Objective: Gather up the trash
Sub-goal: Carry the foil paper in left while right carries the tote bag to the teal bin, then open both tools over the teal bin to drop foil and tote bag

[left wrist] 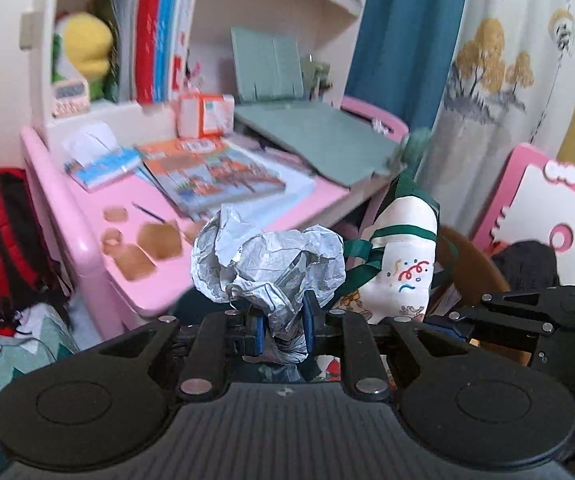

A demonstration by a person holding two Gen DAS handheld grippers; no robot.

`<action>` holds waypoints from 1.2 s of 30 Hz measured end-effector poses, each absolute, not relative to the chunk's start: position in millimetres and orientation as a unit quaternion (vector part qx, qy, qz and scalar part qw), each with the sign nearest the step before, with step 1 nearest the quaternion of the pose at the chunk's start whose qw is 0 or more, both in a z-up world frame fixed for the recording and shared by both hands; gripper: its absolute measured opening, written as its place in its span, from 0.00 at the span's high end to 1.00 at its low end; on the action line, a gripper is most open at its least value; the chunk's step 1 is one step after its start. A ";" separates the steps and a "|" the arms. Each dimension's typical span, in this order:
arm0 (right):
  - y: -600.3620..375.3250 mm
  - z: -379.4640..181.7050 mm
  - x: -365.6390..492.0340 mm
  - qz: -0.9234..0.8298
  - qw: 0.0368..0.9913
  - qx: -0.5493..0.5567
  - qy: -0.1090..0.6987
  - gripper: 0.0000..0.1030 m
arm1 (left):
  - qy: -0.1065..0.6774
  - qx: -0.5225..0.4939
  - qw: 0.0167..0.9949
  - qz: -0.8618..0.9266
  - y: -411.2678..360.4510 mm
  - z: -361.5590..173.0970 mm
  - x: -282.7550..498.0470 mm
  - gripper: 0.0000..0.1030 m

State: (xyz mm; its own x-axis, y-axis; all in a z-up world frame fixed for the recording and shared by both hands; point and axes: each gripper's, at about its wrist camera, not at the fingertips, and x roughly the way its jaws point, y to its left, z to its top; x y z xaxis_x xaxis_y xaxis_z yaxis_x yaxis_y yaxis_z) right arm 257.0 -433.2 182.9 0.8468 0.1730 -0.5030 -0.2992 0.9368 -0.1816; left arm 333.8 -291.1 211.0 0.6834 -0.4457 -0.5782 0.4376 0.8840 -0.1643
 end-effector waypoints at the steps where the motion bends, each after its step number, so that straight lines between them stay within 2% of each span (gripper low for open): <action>1: -433.6 178.1 261.7 0.125 0.951 -0.128 0.253 0.99 | 0.324 -0.001 0.915 -0.240 -297.1 203.9 339.0 0.83; 18: -430.0 114.2 310.3 0.124 0.915 -0.115 0.368 0.98 | 0.423 0.044 0.877 -0.224 -340.6 116.6 389.5 0.83; 26: -431.9 100.9 319.0 0.120 0.906 -0.095 0.393 0.89 | 0.440 0.059 0.870 -0.216 -345.4 93.7 397.0 0.82; 31: -433.6 99.9 320.1 0.119 0.906 -0.088 0.396 0.78 | 0.441 0.052 0.869 -0.221 -346.1 94.6 395.9 0.74; 36: -433.4 105.3 314.4 0.115 0.909 -0.086 0.391 0.76 | 0.433 0.051 0.872 -0.223 -344.1 101.0 388.1 0.71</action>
State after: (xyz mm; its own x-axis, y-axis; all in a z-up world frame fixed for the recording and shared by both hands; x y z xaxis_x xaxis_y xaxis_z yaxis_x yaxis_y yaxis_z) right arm 314.4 -433.4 105.3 0.6670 0.1418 -0.7315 -0.2767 0.9586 -0.0665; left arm 388.1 -344.1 101.0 0.5254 -0.3445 -0.7780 0.4328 0.8954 -0.1042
